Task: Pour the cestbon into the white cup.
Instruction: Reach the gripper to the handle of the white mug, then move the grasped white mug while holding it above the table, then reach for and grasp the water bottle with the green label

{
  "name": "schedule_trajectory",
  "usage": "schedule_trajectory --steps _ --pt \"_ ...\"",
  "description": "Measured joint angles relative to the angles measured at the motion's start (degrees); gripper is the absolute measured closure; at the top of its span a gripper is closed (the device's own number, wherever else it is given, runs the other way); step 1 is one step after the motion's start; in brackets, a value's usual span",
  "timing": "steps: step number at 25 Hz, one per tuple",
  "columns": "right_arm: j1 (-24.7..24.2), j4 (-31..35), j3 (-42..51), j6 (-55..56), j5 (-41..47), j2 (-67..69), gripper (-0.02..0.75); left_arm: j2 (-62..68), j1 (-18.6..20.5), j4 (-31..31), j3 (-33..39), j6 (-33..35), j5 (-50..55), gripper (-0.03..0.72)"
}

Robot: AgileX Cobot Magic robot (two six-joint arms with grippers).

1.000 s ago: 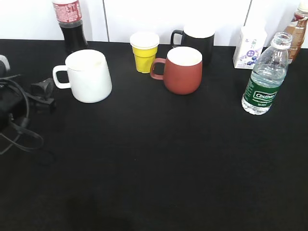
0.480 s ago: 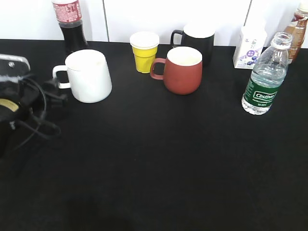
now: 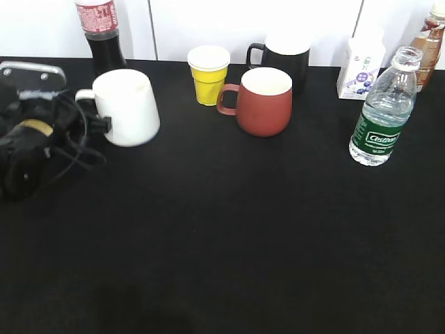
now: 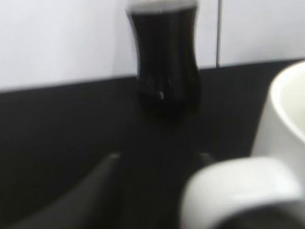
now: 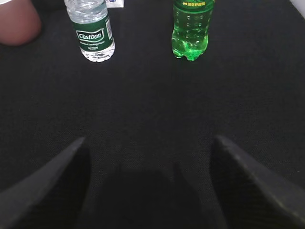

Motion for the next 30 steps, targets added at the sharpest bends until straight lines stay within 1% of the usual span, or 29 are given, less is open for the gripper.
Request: schedule_trajectory --steps 2,5,7,9,12,14,16,19,20,21,22,24,28,29,30 --pt "0.0 0.0 0.0 0.0 0.0 0.0 0.146 0.67 1.07 4.22 -1.64 0.0 0.61 0.622" --pt "0.0 0.0 0.0 0.0 0.0 0.0 0.146 0.42 1.2 5.05 -1.63 -0.2 0.6 0.632" --pt "0.0 0.0 0.0 0.0 0.0 0.0 0.146 -2.83 0.36 5.47 0.77 0.01 2.29 0.637" --pt "0.0 0.35 0.0 0.0 0.0 0.0 0.146 -9.06 -2.91 5.78 4.43 -1.89 3.21 0.639" --pt "0.0 0.36 0.0 0.0 0.0 0.0 0.146 -18.55 -9.19 6.42 9.92 -4.34 3.04 0.641" --pt "0.0 0.41 0.0 0.0 0.0 0.0 0.146 -23.44 -12.14 6.6 13.73 -6.72 3.18 0.641" --pt "0.0 0.41 0.0 0.0 0.0 0.0 0.146 -27.36 -13.71 6.62 17.95 -7.26 3.88 0.641" --pt "0.0 0.98 -0.11 0.0 -0.05 0.17 0.146 -32.34 -13.92 6.86 23.48 -7.31 4.92 0.641" --pt "0.0 1.47 -0.71 0.0 -1.42 1.93 0.146 -33.57 -13.92 6.86 24.39 -7.31 4.96 0.641" --pt "0.0 1.79 -1.16 0.0 -6.49 4.93 0.146 -34.2 -13.92 6.86 24.83 -7.31 4.96 0.642" --pt "0.0 1.98 -1.23 0.0 -13.43 8.34 0.146 -34.4 -13.92 6.86 24.83 -7.31 4.96 0.642" --pt "0.0 1.97 0.59 0.0 -29.98 16.63 0.146 -34.42 -13.92 6.86 24.83 -7.31 4.96 0.642" --pt "0.0 2.38 11.2 0.0 -65.39 32.92 0.146 -34.42 -13.92 6.86 24.83 -7.31 4.98 0.643" --pt "0.0 2.33 13.19 0.4 -71.45 36.68 0.146 -34.42 -13.92 6.86 24.83 -7.31 4.98 0.643" --pt "0.0 2.17 13.83 1.84 -74.85 40.61 0.146 -34.42 -13.92 6.86 24.83 -7.31 5.03 0.643"
